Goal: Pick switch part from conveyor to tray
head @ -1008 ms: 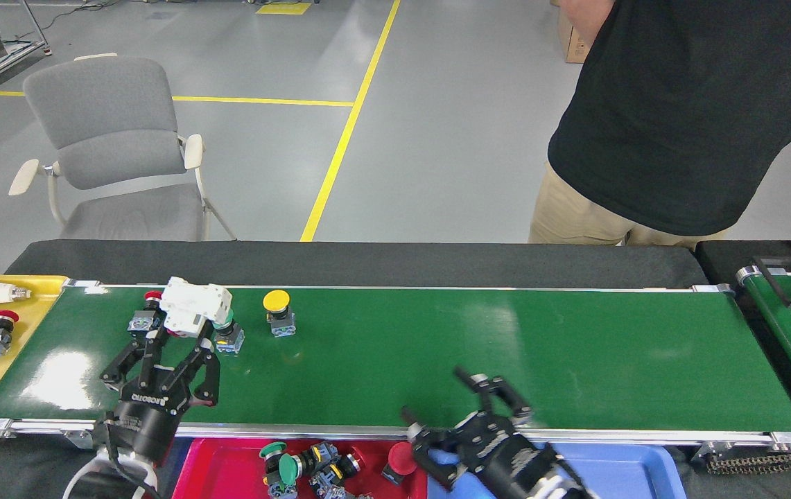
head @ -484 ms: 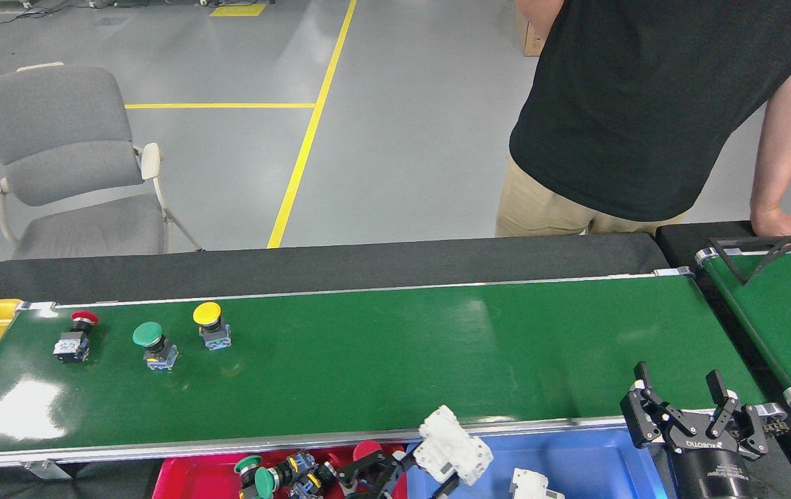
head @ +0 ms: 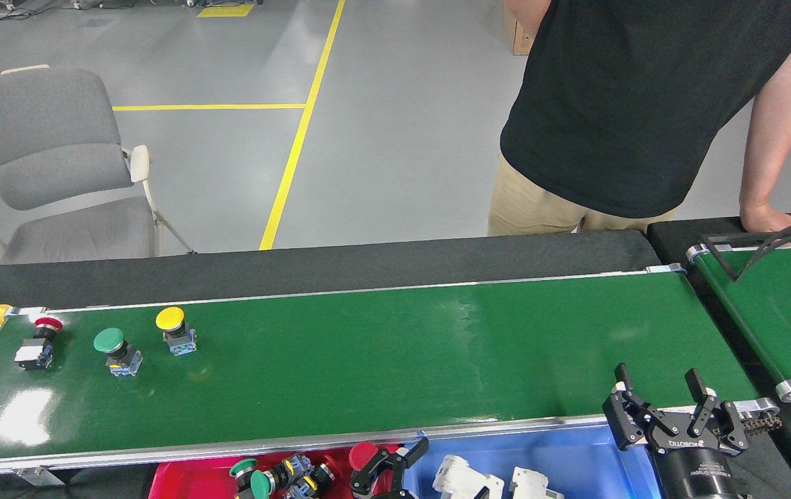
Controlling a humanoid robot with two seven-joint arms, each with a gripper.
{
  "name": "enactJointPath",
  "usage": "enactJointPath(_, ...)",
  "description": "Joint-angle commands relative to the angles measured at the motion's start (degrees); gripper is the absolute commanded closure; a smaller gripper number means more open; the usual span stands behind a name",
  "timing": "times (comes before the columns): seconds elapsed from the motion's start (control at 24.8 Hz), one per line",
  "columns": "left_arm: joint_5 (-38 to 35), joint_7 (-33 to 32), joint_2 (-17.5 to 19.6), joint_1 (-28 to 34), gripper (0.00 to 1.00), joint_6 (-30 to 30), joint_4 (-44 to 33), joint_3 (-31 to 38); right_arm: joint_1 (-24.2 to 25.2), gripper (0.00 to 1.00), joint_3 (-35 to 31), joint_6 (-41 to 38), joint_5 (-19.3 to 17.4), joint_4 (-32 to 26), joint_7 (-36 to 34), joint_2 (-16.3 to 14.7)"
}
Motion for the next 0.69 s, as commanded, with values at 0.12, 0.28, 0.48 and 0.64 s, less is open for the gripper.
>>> enactJointPath(0.12,0.1,4.5,1.5,1.3,0.00,2.0,-0.8,23.4,1.7,0.01,3.8,-0.2,0.0,-1.3,-0.1,-0.4)
enactJointPath(0.28,0.4,4.8,5.9,2.4,0.00,0.2,0.8,40.2,2.3,0.01,7.7,-0.6,0.5,-2.2,0.0,-2.0)
enactJointPath(0.48,0.7,4.8,7.0,2.1,0.00,-2.8,5.9,44.9,4.5,0.01,10.9,-0.6,0.7,-3.0,-0.1,-5.7)
enactJointPath(0.64,0.9,4.8,7.8,1.0,0.00,-2.7,9.5,47.1,5.5,0.01,12.3,-0.6,0.7,-2.9,-0.5,-6.8)
